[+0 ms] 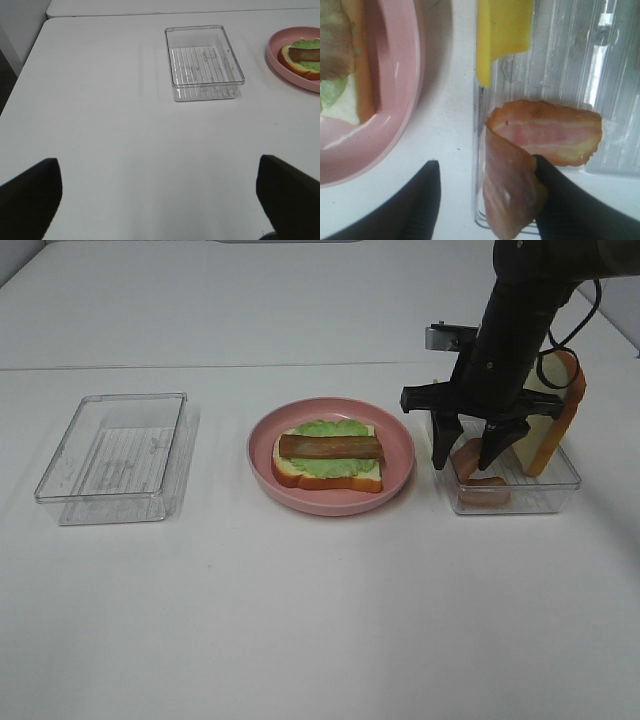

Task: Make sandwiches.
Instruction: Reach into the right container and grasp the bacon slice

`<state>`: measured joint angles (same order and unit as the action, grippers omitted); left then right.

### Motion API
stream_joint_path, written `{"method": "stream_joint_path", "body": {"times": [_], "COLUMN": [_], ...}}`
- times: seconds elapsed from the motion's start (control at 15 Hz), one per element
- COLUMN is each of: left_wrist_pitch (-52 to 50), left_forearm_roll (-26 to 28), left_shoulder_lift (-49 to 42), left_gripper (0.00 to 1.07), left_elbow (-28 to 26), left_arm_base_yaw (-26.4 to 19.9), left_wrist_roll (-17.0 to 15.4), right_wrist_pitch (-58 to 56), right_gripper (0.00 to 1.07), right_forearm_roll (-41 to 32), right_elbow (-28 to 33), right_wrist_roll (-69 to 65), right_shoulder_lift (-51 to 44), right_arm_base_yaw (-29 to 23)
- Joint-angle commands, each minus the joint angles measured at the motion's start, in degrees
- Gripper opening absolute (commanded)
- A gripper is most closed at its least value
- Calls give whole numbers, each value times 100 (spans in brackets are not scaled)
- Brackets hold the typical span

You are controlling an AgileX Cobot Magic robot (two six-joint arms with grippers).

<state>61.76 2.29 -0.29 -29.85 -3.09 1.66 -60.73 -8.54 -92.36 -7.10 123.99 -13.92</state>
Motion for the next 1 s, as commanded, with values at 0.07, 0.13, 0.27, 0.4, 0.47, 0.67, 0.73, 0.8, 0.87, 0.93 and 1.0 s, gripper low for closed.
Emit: {"method": "stream_joint_path", "body": {"times": [0.07, 0.13, 0.27, 0.4, 0.47, 0.67, 0.73, 0.8, 0.87, 0.93, 1.0], "left_wrist_pitch": [-23, -23, -23, -23, -23, -23, -23, -23, -23, -23, -23], "left_forearm_roll": [6, 6, 6, 6, 6, 6, 6, 6, 6, 6, 6], "left_shoulder_lift": [-132, -132, -132, -132, -132, -132, -132, -132, -132, -132, -132], "left_gripper": [98, 98, 98, 98, 98, 98, 98, 98, 98, 98, 98], "left_elbow": [11, 11, 11, 11, 11, 11, 11, 11, 11, 11, 11], "left_arm_base_yaw": [29, 29, 29, 29, 29, 29, 29, 29, 29, 29, 29], "left_wrist_roll": [-34, -34, -34, -34, -34, -34, -34, -34, -34, -34, -34], "right_wrist_pitch": [-80, -97, -92, -92, -92, -86, -86, -86, -92, -97, -97], "right_gripper": [53, 52, 44, 32, 29, 6, 1, 0, 0, 0, 0], "right_forearm_roll": [-6, -6, -6, 23, 23, 23, 23, 23, 23, 23, 23], "right_elbow": [23, 23, 23, 23, 23, 17, 17, 17, 17, 17, 17], "right_wrist_roll": [0, 0, -17, -17, -17, 0, 11, 17, 29, 46, 52], "right_shoulder_lift": [11, 11, 11, 11, 11, 11, 11, 11, 11, 11, 6], "right_arm_base_yaw": [29, 29, 29, 29, 29, 29, 29, 29, 29, 29, 29]}}
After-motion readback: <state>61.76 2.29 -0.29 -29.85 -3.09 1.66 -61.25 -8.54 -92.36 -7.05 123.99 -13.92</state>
